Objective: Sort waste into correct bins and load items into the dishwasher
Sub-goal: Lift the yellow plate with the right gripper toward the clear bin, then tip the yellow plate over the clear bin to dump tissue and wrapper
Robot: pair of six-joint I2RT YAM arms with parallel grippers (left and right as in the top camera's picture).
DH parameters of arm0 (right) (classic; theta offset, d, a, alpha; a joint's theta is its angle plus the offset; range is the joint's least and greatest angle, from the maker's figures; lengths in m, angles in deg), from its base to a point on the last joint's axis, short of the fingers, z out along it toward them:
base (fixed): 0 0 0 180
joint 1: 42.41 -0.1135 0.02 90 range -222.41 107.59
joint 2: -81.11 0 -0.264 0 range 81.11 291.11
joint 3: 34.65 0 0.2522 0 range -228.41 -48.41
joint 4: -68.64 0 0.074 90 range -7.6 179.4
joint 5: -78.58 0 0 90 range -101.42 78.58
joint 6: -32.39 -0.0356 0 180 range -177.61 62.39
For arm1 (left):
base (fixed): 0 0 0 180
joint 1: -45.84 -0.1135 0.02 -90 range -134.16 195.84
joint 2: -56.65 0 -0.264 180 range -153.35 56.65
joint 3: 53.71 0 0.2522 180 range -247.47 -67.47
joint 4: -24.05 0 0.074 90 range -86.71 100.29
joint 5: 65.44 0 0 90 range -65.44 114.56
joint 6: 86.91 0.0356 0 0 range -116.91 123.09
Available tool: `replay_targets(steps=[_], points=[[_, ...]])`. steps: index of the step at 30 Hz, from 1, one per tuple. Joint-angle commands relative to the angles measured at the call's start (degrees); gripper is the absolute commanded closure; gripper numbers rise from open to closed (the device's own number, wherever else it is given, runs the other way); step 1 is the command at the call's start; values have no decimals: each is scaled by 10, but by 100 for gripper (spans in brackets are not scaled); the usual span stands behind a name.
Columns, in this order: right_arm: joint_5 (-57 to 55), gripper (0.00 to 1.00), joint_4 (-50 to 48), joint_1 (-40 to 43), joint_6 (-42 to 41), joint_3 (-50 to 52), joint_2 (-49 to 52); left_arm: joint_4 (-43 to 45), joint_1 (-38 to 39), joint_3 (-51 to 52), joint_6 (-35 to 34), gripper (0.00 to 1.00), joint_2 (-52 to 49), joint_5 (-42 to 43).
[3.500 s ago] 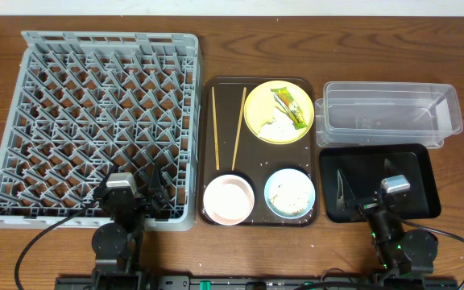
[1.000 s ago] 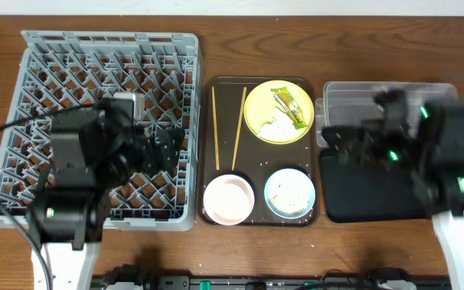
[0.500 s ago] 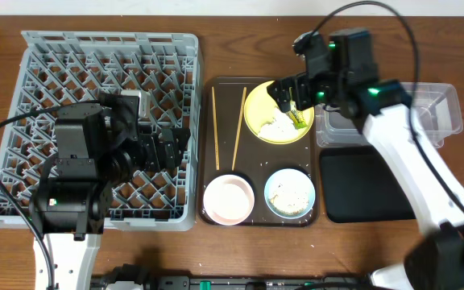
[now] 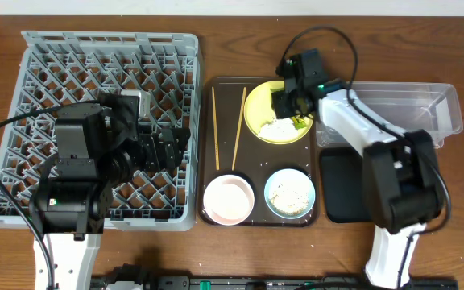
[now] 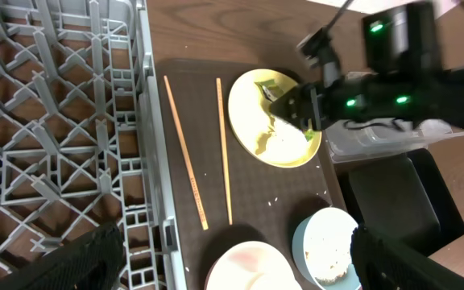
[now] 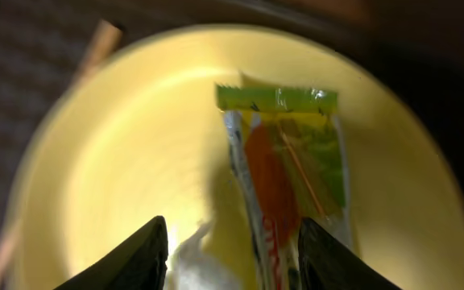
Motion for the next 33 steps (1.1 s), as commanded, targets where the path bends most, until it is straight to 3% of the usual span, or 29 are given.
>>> replay_targets(steps=[1, 4, 12, 19, 26, 30, 31, 32, 33], points=[[-33, 70, -15, -7, -10, -7, 27, 0, 2, -13, -3, 9, 0, 9], [-33, 99, -22, -6, -19, -10, 18, 0, 2, -13, -3, 9, 0, 9], [-25, 99, 3, 14, -63, -13, -145, 0, 2, -13, -3, 9, 0, 10], [-79, 99, 92, 57, -87, -13, -271, 0, 2, -13, -3, 9, 0, 10], [-210, 99, 157, 120, -89, -8, -270, 0, 2, -13, -3, 9, 0, 10], [-212, 99, 159, 156, -88, 12, -241, 0, 2, -13, -3, 9, 0, 10], [-211, 96, 159, 163, -88, 14, -230, 0, 2, -13, -3, 9, 0, 10], [-209, 73, 158, 167, -88, 14, -221, 0, 2, -13, -3, 9, 0, 9], [-193, 11, 152, 168, -76, 14, -208, 0, 2, -13, -3, 9, 0, 9]])
